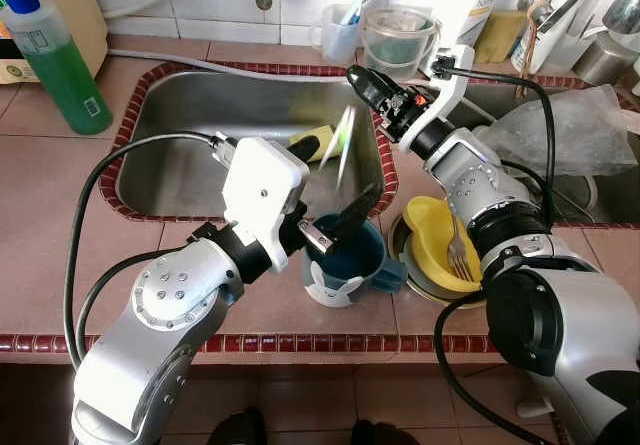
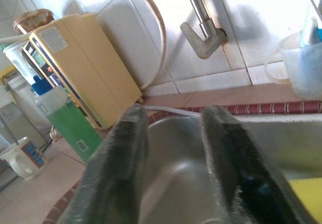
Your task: Kitchen organization
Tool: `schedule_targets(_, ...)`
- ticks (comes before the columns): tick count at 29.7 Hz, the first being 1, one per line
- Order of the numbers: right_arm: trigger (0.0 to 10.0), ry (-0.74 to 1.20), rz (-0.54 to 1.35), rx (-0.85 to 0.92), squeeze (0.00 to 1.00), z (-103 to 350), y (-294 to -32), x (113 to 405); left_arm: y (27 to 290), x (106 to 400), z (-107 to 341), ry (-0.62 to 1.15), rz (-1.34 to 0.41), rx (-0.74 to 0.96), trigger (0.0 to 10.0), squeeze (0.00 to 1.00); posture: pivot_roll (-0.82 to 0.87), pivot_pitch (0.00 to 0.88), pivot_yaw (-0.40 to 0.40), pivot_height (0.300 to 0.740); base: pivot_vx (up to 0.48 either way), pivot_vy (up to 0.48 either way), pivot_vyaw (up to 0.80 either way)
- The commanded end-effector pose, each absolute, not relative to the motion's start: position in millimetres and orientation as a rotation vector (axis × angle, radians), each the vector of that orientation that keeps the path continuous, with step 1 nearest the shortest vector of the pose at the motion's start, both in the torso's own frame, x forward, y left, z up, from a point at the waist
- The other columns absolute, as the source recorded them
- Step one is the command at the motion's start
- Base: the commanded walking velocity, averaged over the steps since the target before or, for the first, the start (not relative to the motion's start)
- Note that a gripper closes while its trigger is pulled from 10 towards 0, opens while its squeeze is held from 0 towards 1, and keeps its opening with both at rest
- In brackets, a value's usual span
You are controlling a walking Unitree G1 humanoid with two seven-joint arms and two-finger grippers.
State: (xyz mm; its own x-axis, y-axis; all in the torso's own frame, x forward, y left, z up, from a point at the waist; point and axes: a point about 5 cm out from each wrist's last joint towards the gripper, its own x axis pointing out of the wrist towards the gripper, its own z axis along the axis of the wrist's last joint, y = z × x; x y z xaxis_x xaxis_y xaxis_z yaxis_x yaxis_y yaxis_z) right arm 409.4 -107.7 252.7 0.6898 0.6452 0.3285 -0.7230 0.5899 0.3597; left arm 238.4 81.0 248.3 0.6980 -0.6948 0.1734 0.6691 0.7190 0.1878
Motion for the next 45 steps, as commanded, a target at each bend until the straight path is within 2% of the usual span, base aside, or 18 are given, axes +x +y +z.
schedule_targets(1,10.0,-0.183,0.807,0.488,1.00,259,-108,410,80,236,252,-0.258,-0.772,0.113,10.0,0.00,0.06,0.204,-0.089,0.740,0.000,0.000,0.00)
schedule_targets(17,10.0,-0.285,0.798,0.437,0.99,280,-110,411,83,244,249,-0.261,-0.745,0.122,10.0,0.00,0.06,0.153,-0.088,0.740,0.000,0.000,0.00)
schedule_targets(18,10.0,-0.299,0.793,0.427,0.71,283,-111,411,84,245,248,-0.260,-0.738,0.122,10.0,0.00,0.05,0.146,-0.088,0.740,0.000,0.000,0.00)
schedule_targets(19,10.0,-0.315,0.792,0.420,0.61,286,-112,411,85,247,247,-0.260,-0.729,0.121,10.0,0.00,0.05,0.144,-0.088,0.740,0.000,0.000,0.00)
schedule_targets(22,10.0,-0.336,0.788,0.406,0.61,290,-113,411,86,250,246,-0.258,-0.711,0.114,10.0,0.00,0.05,0.133,-0.088,0.740,0.000,0.000,0.00)
schedule_targets(23,10.0,-0.361,0.778,0.386,0.00,293,-115,410,88,253,244,-0.254,-0.689,0.101,10.0,0.00,0.05,0.123,-0.086,0.740,0.000,0.000,0.00)
schedule_targets(33,10.0,-0.474,0.730,0.312,0.00,301,-119,406,97,268,238,-0.255,-0.596,0.046,10.0,0.00,0.05,0.078,-0.082,0.740,0.000,0.000,0.00)
schedule_targets(45,10.0,-0.611,0.506,0.123,0.00,293,-126,392,120,299,235,-0.259,-0.403,0.013,10.0,0.00,0.03,0.048,-0.071,0.740,0.000,0.000,0.00)
